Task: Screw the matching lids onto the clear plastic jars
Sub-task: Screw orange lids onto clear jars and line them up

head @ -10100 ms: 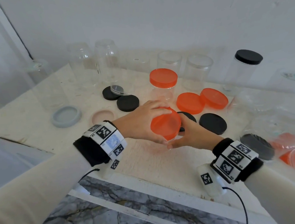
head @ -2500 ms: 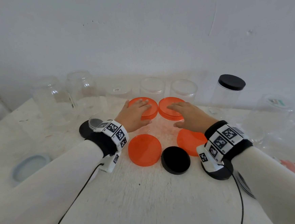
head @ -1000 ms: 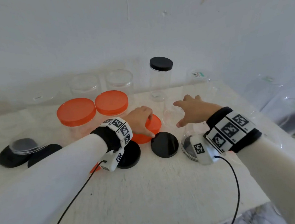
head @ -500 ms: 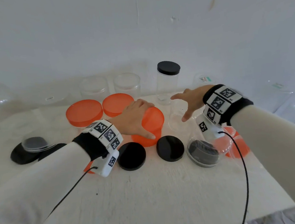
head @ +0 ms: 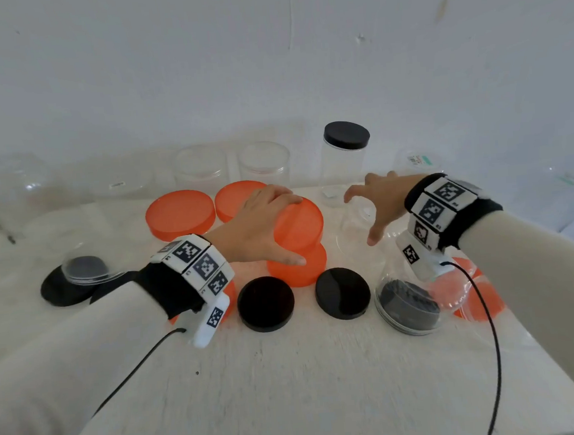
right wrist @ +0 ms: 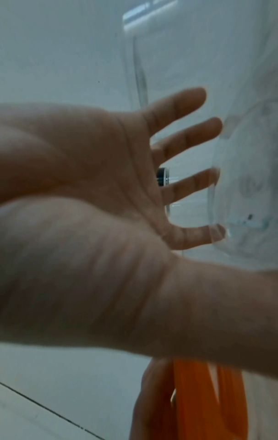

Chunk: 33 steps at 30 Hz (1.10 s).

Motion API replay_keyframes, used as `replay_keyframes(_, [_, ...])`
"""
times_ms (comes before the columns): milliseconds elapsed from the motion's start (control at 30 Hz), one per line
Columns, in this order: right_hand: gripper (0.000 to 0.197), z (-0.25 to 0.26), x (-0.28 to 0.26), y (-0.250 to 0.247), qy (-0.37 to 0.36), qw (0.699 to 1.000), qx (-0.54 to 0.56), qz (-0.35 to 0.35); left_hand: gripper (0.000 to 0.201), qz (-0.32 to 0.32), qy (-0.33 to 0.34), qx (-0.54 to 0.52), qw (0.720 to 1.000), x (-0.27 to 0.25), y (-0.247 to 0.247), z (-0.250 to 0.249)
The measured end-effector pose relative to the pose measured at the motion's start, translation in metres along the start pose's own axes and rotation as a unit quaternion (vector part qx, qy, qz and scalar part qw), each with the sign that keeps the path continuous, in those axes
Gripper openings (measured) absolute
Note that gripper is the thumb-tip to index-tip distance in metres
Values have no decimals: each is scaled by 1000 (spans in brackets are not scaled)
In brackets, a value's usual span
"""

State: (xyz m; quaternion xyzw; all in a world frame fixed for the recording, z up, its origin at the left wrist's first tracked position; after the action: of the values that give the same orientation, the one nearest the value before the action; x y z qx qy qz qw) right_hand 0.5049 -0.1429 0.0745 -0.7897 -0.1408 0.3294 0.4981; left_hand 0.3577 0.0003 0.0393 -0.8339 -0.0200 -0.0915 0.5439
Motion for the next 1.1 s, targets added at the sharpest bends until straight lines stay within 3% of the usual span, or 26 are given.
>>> replay_keyframes(300, [86, -1, -21, -20, -81, 973, 200, -79, 108, -102, -16, -63, 993, -20, -38, 2])
replay_keyframes(467, [83, 13, -46, -21, -131, 925, 338, -110, 105, -138, -36, -83, 986, -46, -53, 6])
replay_keyframes(600, [85, 36, -67, -10, -177, 877, 437, -91, 104, -156, -44, -81, 983, -72, -60, 10])
replay_keyframes(733, [80, 64, -86, 7, -192, 859, 467, -86, 104, -161, -58, -75, 982, -104, -66, 16])
replay_keyframes(933, [81, 117, -103, 32, -202, 860, 467, -47, 103, -171, -88, -79, 978, -154, -68, 24])
replay_keyframes(1100, [107, 161, -114, 48, -240, 851, 467, -12, 107, -186, -104, -82, 974, -191, -71, 26])
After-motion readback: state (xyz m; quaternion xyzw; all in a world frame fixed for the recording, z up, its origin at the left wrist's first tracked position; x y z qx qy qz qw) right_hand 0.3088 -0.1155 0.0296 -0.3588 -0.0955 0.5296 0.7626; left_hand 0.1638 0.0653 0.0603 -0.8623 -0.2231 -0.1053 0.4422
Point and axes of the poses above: each hand's wrist, its own x-axis towards the middle knuckle, its own y-axis out of the palm, z = x × y, the point moved 4 cm from there along x, towards the middle knuckle, and after that the axes turned 9 degrees about y, right-handed, at the moved point
